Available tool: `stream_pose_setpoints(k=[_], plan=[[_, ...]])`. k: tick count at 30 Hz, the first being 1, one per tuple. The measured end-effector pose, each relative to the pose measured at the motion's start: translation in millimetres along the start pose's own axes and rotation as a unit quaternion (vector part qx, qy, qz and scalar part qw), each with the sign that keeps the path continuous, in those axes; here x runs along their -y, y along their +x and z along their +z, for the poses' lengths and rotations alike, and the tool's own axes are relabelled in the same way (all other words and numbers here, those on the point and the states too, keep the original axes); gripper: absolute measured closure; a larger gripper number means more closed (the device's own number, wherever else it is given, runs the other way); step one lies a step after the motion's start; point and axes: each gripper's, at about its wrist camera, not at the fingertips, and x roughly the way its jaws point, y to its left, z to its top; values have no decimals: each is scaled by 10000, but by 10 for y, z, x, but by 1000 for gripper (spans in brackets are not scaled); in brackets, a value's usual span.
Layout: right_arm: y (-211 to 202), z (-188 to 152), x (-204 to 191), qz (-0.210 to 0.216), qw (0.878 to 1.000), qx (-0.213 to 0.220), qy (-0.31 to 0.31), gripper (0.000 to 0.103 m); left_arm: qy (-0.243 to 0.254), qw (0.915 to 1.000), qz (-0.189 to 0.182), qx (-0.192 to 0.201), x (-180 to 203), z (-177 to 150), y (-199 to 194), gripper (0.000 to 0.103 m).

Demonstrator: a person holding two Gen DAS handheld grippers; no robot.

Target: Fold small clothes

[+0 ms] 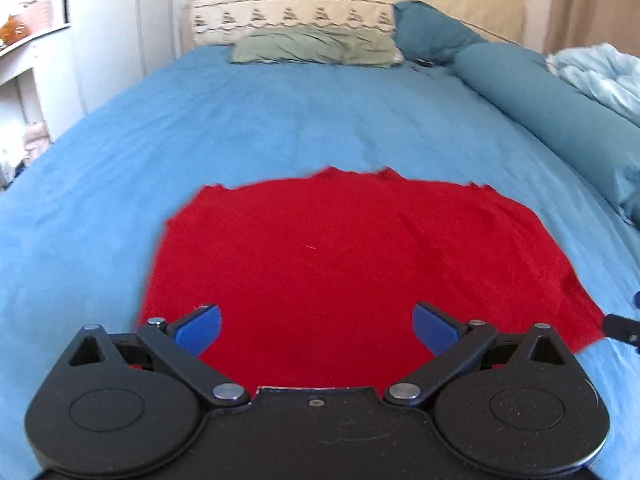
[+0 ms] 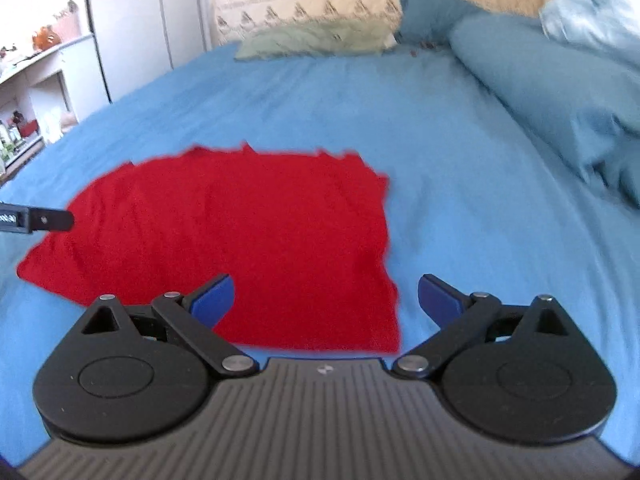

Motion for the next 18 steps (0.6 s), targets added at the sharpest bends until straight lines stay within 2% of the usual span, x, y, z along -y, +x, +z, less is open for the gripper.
stream_pose_setpoints(k=[5,6,7,9,14,18], plan=[[186,-165,318,115,9982,-159,563,0,139,9998,-144,-85,225,-39,163,0],[289,-151,360,160,9980,-192,573,3,151,9997,-187,-90,265,-23,206,0],[359,-144,392,195,9980,-226,559,13,170,9996,-218,-96,302,-8,238,0],[533,-119,447,294,9971,-392,576,26,203,9993,-271,-144,385,29,327,0],[768,-50,450,509,9952,-263,796,29,351,9980,-461,-238,589,113,531,0],[862,8,470,606,9936,-240,921,37,509,9974,-424,-298,721,141,735,0]])
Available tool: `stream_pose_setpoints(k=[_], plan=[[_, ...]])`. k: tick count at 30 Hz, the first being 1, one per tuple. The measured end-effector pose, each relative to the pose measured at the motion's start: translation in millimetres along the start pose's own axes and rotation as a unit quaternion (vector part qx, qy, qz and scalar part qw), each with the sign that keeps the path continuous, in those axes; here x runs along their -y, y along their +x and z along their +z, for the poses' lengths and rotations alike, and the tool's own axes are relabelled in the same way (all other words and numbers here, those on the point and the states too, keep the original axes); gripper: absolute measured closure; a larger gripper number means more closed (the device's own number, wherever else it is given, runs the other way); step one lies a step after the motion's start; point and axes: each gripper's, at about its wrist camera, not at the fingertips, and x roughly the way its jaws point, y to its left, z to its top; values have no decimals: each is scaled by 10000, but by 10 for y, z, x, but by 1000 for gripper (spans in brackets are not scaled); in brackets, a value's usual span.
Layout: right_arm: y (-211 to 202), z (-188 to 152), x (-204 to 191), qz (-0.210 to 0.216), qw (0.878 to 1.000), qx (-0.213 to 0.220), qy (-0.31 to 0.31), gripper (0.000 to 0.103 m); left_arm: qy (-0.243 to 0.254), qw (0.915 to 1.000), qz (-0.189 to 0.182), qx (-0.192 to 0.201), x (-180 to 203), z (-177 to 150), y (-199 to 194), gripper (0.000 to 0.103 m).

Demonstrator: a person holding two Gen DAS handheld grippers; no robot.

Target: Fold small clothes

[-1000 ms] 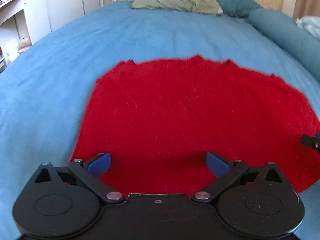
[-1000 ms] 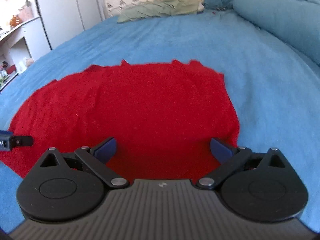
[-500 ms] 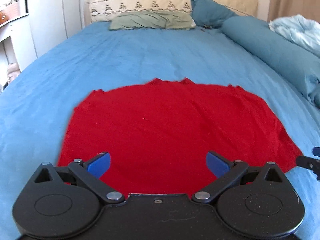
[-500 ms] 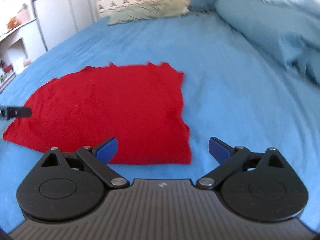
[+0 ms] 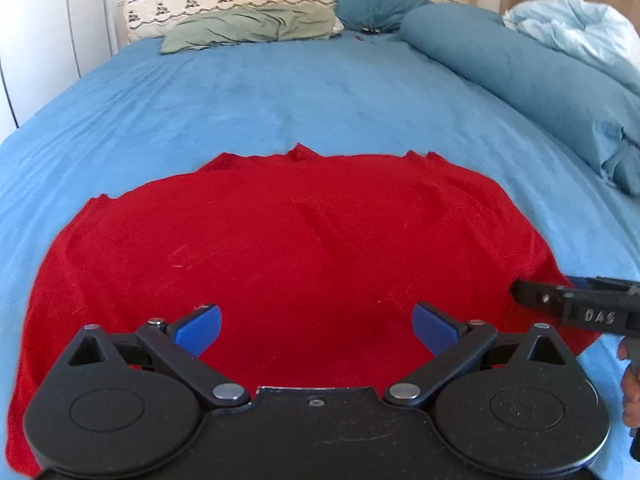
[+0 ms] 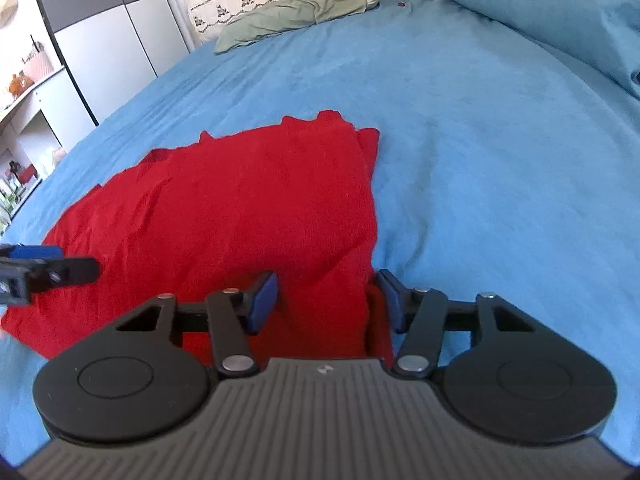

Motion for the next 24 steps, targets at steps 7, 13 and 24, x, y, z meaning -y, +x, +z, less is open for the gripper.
stream_pose_setpoints(k=[7,13,24], plan=[[-1,162,0,139,9993,-245,231,74,-98,9992,80,-383,-32,-59,304,0],[-366,643,-499,318,9995,-56,71,76,-150,9993,18,-343,-131,-51,173,1],[230,791,-3064,1835,9665,-707,-1647,79,-413,9972,513,-350,-1256,-691,-623,0]])
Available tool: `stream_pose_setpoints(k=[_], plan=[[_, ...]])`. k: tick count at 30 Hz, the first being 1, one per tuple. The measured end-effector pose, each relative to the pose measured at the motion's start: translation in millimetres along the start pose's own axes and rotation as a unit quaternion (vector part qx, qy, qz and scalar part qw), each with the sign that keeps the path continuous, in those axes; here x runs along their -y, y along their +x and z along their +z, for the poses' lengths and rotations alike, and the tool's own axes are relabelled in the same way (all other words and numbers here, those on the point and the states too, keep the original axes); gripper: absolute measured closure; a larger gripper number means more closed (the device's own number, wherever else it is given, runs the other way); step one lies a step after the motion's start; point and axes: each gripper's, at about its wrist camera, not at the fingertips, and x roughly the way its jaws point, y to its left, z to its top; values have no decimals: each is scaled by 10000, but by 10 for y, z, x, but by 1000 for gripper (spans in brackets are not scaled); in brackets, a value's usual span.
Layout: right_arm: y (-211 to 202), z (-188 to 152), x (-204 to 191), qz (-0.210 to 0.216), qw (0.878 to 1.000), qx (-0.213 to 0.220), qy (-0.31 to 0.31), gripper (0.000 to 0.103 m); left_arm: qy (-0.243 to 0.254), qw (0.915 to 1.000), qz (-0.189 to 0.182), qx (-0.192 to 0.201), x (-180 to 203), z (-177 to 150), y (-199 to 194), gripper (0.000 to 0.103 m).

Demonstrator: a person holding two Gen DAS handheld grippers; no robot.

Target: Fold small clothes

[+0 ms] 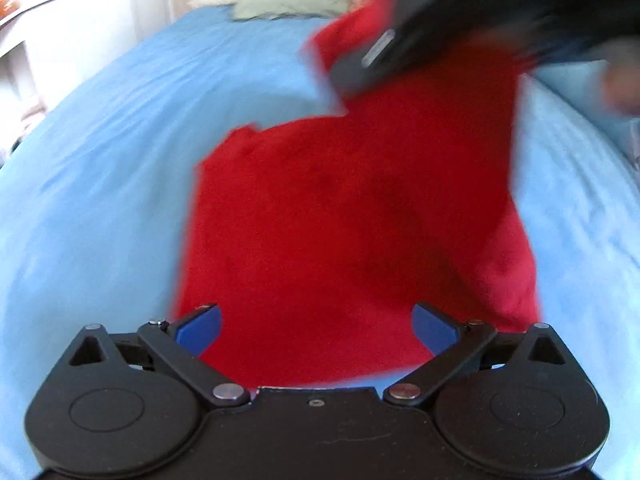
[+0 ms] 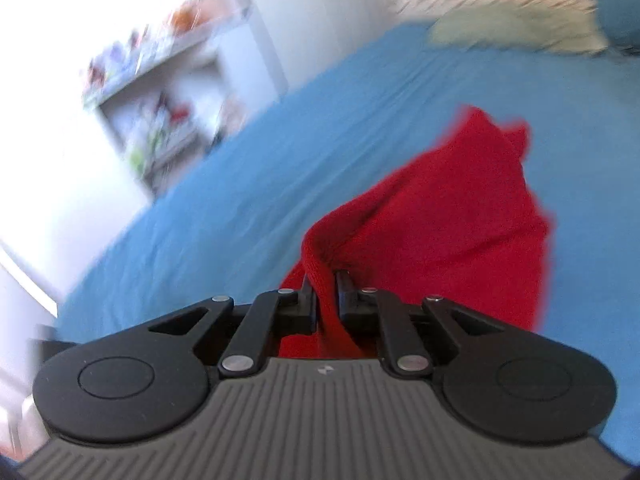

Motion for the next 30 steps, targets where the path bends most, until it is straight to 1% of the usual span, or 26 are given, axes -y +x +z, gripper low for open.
stream_pose_setpoints(k=[1,3,5,6,7,8,9,10,12,14,16,17,18,20,21,22,23,24,25,26,27,28,30], plan=[[295,-72,-151,-11,9997,-248,-84,79,-19,10000,34,-41,-102,-93,-23,0],[714,-215,-336,-104,9980,-577,-218,79,-24,10000,63,-33,-235,-213,-68,0],[915,-330,-456,-174,9969,-654,-400,78,-38,10000,40,17,-314,-305,-109,0],[935,-354,-495,-230,9967,-617,-477,74,-74,10000,-13,56,-342,-332,-127,0],[900,-350,-531,-233,9969,-555,-516,67,-114,9998,-90,103,-357,-343,-143,0],[838,-332,-558,-170,9971,-508,-548,58,-164,9995,-187,181,-373,-341,-153,0],[733,-285,-564,-76,9973,-434,-585,33,-206,9990,-286,277,-377,-340,-177,0],[601,-254,-565,-60,9975,-293,-639,14,-244,9982,-390,372,-377,-342,-202,0],[281,-177,-545,-87,9968,150,-784,3,-354,9959,-642,536,-371,-317,-227,0],[-59,-122,-409,-157,9961,437,-756,3,-557,9915,-969,671,-380,-288,-204,2],[-358,-147,-228,-354,9955,609,-626,2,-793,9880,-1132,688,-402,-251,-135,5],[-462,-199,-132,-444,9955,641,-536,2,-932,9864,-1173,676,-421,-172,-69,10],[-567,-285,-15,-535,9956,634,-426,2,-1102,9843,-1198,678,-447,-154,-24,12],[-704,-470,178,-675,9957,606,-195,2,-1489,9777,-1284,735,-498,-131,19,24],[-777,-599,302,-707,9958,573,-76,2,-1673,9737,-1324,803,-550,-112,36,27],[-810,-741,396,-759,9957,535,47,2,-1827,9701,-1334,880,-564,-74,52,34],[-817,-879,454,-814,9953,495,155,2,-1924,9683,-1296,924,-578,-39,60,41],[-836,-1065,502,-850,9952,421,247,2,-1974,9680,-1244,928,-590,3,75,44],[-824,-1214,554,-884,9949,349,349,2,-1985,9686,-1210,882,-601,-2,24,52],[-794,-1354,605,-907,9945,293,440,2,-1989,9694,-1192,800,-604,22,12,78],[-739,-1485,606,-928,9940,223,526,2,-2005,9699,-1177,722,-610,52,44,95],[-708,-1591,624,-948,9934,173,627,2,-2024,9702,-1142,692,-636,88,71,96],[-638,-1745,631,-930,9920,158,836,2,-2048,9688,-1063,900,-681,100,-71,97]])
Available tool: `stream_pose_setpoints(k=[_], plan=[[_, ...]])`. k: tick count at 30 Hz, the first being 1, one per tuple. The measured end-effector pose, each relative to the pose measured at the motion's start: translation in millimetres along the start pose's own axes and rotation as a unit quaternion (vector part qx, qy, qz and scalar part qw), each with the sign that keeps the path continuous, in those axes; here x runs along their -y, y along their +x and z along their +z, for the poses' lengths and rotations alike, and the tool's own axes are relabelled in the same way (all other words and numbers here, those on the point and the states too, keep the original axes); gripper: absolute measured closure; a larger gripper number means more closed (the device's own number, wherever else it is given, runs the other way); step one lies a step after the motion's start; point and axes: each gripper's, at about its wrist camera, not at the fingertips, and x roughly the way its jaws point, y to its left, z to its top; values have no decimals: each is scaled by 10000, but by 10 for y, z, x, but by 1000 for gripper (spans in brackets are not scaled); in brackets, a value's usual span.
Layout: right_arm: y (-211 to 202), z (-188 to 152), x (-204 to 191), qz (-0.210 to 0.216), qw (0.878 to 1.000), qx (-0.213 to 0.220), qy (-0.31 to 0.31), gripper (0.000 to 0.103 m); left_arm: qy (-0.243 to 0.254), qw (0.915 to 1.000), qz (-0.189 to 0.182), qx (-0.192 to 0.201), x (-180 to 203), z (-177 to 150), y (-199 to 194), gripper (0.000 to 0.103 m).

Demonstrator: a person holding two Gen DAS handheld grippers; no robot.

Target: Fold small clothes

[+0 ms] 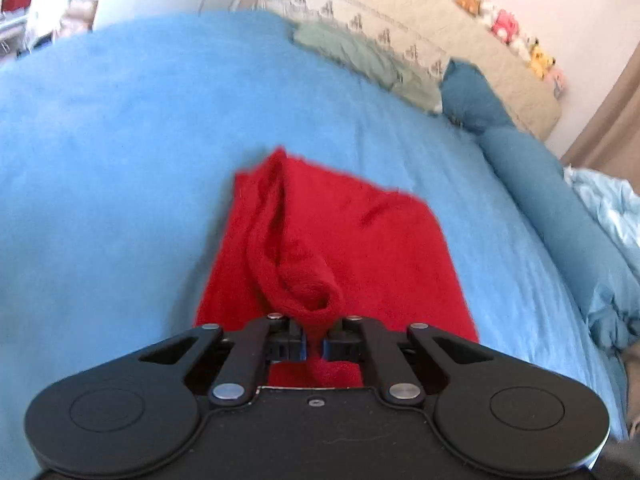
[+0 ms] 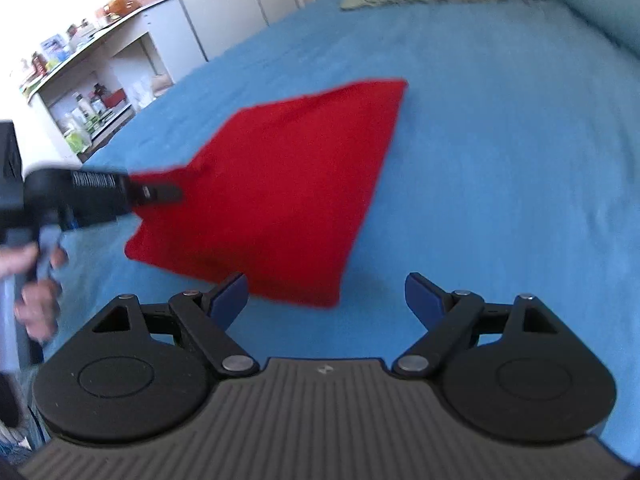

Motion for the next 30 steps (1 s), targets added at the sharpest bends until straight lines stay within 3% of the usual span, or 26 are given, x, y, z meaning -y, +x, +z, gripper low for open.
stream_pose_setpoints(k=[4,7,9,12,15,17,20,24,30], plan=[[20,-109,49,104,9995,97,279,2,-2,9987,71,514,-50,-46,-358,97],[59,-97,60,138,9995,60,293,2,-102,9977,579,336,-276,-280,-203,97],[85,-75,26,102,9997,-9,232,2,-306,9980,543,106,-453,-401,-3,95],[79,-16,-48,91,9999,20,86,2,-135,9989,404,187,-453,-397,41,88],[48,41,-113,69,9998,151,-63,2,151,9989,417,178,-377,-337,-11,60],[72,99,-158,48,9997,228,-80,2,271,9971,640,295,-344,-292,-78,29],[211,165,-218,-239,9993,249,-120,2,538,9941,821,464,-345,-298,-146,29],[487,84,-180,-1059,9926,-178,-570,2,832,9909,1023,259,-432,-357,-19,29],[324,194,-127,-750,9960,-16,-478,1,1164,9891,842,336,-449,-197,-88,28]])
